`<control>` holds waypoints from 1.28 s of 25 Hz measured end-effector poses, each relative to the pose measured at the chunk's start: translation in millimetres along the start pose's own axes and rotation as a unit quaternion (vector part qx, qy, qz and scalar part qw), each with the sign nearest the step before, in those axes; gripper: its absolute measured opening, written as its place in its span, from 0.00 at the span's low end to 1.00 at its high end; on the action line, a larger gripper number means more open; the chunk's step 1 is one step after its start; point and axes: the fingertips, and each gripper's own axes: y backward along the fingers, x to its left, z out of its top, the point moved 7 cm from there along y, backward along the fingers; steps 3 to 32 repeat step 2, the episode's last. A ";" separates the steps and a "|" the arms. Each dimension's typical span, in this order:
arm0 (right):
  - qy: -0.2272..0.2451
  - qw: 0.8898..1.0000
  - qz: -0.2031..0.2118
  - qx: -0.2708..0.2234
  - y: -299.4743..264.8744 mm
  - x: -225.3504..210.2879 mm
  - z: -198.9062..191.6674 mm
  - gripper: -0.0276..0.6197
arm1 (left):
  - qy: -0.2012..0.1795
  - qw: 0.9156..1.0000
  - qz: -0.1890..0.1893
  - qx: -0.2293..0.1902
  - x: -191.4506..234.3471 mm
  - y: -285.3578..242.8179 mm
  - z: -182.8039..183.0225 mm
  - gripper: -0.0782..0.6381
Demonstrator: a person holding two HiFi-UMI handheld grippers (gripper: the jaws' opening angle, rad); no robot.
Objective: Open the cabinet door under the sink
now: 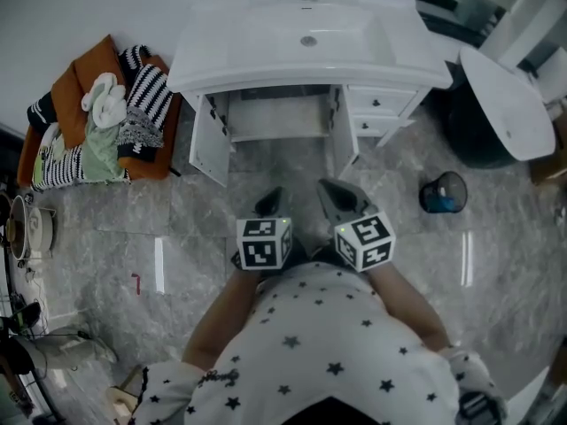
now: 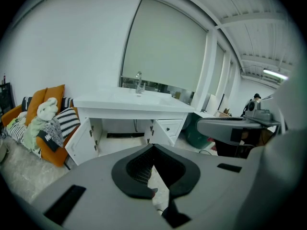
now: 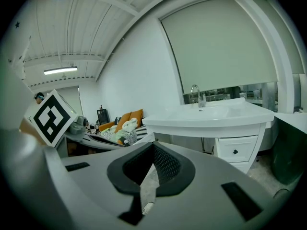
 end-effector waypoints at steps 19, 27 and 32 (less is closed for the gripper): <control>0.001 1.000 -0.002 -0.001 -0.3 -1.9 -0.6 0.05 | -0.001 1.000 -0.001 -0.004 0.1 -2.5 -0.6 0.11; 0.001 1.000 -0.002 -0.001 -0.3 -1.9 -0.6 0.05 | -0.001 1.000 -0.001 -0.004 0.1 -2.5 -0.6 0.11; 0.001 1.000 -0.002 -0.001 -0.3 -1.9 -0.6 0.05 | -0.001 1.000 -0.001 -0.004 0.1 -2.5 -0.6 0.11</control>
